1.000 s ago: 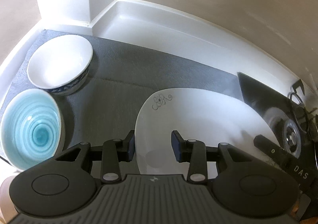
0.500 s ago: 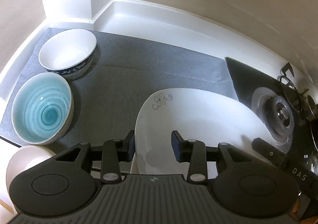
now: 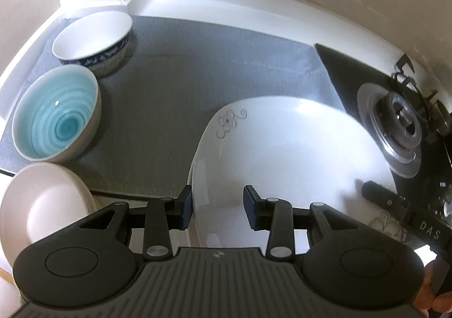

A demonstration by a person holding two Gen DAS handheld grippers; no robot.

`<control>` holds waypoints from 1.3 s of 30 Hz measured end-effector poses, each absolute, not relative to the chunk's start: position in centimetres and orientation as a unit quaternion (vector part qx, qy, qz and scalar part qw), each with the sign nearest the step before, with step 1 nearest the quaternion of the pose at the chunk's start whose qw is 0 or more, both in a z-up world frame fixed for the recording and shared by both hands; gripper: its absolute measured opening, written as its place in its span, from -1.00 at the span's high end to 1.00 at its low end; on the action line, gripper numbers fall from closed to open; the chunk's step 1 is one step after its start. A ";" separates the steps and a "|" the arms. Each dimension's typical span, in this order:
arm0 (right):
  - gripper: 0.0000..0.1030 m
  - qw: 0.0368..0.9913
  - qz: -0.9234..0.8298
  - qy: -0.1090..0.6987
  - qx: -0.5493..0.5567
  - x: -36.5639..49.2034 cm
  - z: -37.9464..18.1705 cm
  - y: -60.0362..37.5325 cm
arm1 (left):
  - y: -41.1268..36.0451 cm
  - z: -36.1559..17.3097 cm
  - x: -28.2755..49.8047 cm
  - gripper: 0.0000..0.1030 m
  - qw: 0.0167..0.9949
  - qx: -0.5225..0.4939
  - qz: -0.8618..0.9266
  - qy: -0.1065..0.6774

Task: Organize plates and bowls

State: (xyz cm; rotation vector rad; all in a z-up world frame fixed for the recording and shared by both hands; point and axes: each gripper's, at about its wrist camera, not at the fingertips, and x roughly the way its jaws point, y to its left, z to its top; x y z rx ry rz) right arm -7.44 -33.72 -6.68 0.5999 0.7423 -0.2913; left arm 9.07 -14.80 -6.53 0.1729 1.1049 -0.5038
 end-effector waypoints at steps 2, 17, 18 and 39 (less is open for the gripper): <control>0.64 0.879 -0.143 0.359 0.280 -7.5 -6.9 -33.5 | -14.8 -6.5 8.6 0.18 0.821 0.090 -0.239 0.510; 0.51 0.894 -0.137 0.380 0.195 -7.3 -6.6 -32.2 | -14.4 -6.3 7.4 0.17 0.829 0.107 -0.252 0.487; 0.39 0.894 -0.140 0.383 0.186 -7.2 -6.4 -32.1 | -14.5 -6.3 7.5 0.15 0.830 0.107 -0.252 0.486; 0.07 0.893 -0.108 0.407 0.157 -4.3 -5.6 -33.6 | -13.6 -3.2 6.6 -1.00 0.851 0.114 -0.254 0.444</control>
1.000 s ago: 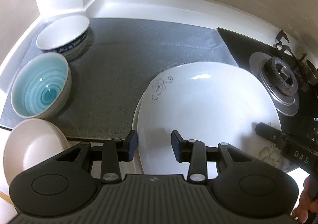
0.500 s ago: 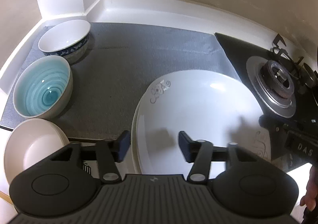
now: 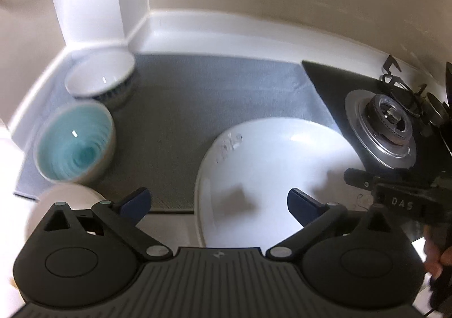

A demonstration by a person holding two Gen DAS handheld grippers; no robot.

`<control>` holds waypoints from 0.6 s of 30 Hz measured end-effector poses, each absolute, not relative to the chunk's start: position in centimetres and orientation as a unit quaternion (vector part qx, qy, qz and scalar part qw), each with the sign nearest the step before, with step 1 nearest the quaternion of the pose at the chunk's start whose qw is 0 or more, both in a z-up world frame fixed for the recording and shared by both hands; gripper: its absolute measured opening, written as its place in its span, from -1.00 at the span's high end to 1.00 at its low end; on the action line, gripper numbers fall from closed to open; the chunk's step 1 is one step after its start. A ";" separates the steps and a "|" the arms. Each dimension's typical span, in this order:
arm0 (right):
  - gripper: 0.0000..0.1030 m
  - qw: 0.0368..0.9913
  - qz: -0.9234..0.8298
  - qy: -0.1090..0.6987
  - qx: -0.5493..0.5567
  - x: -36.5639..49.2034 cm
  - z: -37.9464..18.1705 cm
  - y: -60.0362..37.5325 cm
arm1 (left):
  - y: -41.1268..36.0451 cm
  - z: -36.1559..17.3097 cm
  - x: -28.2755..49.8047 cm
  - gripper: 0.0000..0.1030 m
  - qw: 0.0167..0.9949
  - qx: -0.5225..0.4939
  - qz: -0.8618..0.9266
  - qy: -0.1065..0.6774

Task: Organize plates and bowls

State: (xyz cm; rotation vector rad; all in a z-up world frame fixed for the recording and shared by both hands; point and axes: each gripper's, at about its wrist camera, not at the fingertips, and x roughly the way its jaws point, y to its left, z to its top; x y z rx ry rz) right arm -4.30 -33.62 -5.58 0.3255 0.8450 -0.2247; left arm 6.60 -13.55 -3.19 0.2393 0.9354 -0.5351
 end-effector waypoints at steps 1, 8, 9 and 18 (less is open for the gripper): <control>-0.04 0.894 -0.109 0.406 0.154 -4.5 -5.1 -33.5 | -13.3 -2.7 6.4 -1.00 0.854 0.119 -0.253 0.439; -0.40 0.890 -0.049 0.409 0.194 -4.2 -1.8 -30.5 | -10.0 -0.7 7.0 -1.00 0.856 0.109 -0.200 0.465; -0.44 0.891 -0.027 0.410 0.194 -3.9 -1.5 -29.3 | -9.2 -0.6 7.2 -1.00 0.856 0.101 -0.188 0.472; -0.57 0.885 0.107 0.430 0.142 0.3 -0.4 -20.7 | -1.1 -0.3 7.8 -1.00 0.857 0.067 -0.069 0.506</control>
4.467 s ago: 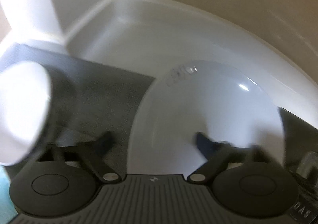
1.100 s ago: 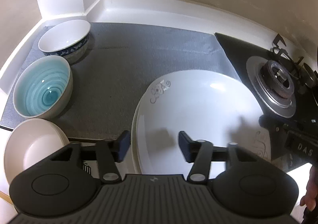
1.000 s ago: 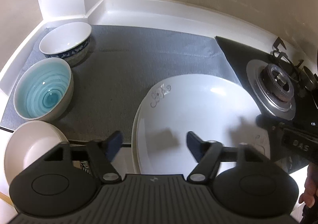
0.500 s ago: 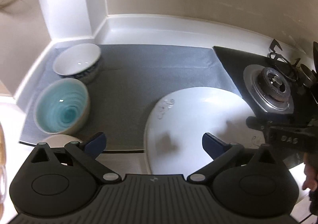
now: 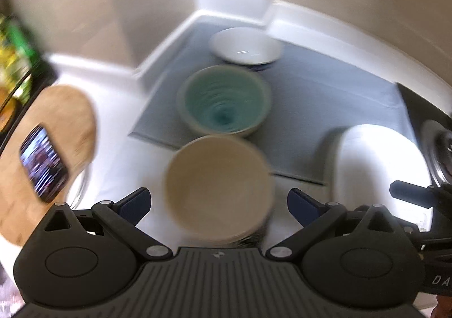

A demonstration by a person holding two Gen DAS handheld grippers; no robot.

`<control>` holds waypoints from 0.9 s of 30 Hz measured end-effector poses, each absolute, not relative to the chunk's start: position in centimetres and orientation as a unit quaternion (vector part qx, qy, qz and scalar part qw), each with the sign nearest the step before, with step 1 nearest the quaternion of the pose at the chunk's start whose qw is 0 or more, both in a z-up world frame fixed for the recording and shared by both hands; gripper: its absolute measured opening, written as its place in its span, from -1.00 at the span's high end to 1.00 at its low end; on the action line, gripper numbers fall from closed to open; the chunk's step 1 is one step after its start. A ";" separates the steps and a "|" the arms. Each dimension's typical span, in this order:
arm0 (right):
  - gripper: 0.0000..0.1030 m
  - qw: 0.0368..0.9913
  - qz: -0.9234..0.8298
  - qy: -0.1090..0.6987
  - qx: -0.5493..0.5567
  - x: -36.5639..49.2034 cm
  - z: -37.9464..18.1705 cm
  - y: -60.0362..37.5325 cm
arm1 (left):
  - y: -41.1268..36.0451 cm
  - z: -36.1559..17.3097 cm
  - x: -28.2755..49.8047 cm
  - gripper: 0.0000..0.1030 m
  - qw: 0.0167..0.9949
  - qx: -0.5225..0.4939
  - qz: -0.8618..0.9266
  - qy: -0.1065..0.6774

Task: Organize plates and bowls

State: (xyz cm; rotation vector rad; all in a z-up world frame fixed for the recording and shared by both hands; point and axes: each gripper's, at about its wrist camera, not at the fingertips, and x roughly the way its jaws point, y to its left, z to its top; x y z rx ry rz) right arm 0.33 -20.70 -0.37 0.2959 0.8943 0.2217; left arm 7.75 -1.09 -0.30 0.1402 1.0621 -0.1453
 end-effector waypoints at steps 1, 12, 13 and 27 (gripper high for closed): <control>-0.57 0.883 0.115 0.433 0.139 0.8 -0.3 -20.1 | -0.3 -0.3 7.8 -1.00 0.857 0.063 -0.058 0.509; -0.57 0.867 0.174 0.455 0.102 4.3 0.2 -12.8 | 7.7 -0.5 7.6 -1.00 0.854 0.028 -0.006 0.519; -0.57 0.867 0.175 0.456 0.099 4.5 0.2 -12.2 | 8.3 -0.7 7.8 -1.00 0.854 0.026 -0.005 0.519; -0.57 0.870 0.134 0.467 0.081 5.3 0.4 -6.7 | 12.8 -1.5 9.3 -1.00 0.852 0.011 -0.049 0.521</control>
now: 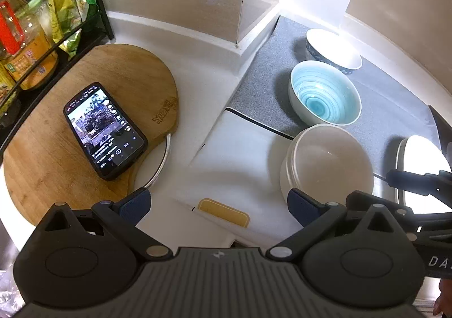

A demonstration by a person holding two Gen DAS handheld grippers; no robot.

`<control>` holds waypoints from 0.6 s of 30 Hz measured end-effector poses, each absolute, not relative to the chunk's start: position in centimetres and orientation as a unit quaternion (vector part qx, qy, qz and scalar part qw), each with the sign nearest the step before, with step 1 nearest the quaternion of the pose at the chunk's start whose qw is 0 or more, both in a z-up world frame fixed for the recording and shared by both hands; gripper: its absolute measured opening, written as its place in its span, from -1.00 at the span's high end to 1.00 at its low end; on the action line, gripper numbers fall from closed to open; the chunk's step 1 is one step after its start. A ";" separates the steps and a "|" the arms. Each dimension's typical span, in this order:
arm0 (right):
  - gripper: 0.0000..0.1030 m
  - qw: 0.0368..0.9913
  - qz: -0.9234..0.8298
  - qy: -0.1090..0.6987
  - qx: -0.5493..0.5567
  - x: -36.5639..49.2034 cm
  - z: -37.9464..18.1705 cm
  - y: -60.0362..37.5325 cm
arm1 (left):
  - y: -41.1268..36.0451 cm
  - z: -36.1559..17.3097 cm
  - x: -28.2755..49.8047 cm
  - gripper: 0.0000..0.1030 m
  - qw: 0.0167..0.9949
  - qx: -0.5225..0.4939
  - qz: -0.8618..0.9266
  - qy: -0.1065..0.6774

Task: Organize plates and bowls

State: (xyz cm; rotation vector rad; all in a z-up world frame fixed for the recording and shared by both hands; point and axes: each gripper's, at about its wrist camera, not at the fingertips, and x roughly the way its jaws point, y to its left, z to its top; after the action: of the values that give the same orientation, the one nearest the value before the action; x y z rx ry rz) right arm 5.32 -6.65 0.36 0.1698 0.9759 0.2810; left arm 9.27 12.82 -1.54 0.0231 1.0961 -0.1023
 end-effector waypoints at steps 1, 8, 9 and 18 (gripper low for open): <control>-0.57 0.871 0.129 0.467 0.081 5.3 0.4 -6.4 | 13.1 -1.7 9.4 -1.00 0.851 0.010 -0.053 0.522; -0.58 0.876 0.088 0.465 0.088 4.9 0.9 -6.0 | 13.8 -2.1 10.5 -1.00 0.850 0.011 -0.075 0.521; -0.58 0.877 0.082 0.464 0.091 5.0 1.0 -6.2 | 13.7 -2.2 10.7 -1.00 0.850 0.010 -0.076 0.522; -0.59 0.872 0.051 0.468 0.131 8.8 0.2 -10.3 | 12.5 -2.5 14.7 -1.00 0.844 -0.003 -0.058 0.533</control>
State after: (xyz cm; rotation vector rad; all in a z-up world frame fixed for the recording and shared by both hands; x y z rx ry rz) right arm 8.78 -10.26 0.21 0.2736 0.9786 0.1064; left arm 14.72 12.45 -2.53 -0.0065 1.1243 -0.1216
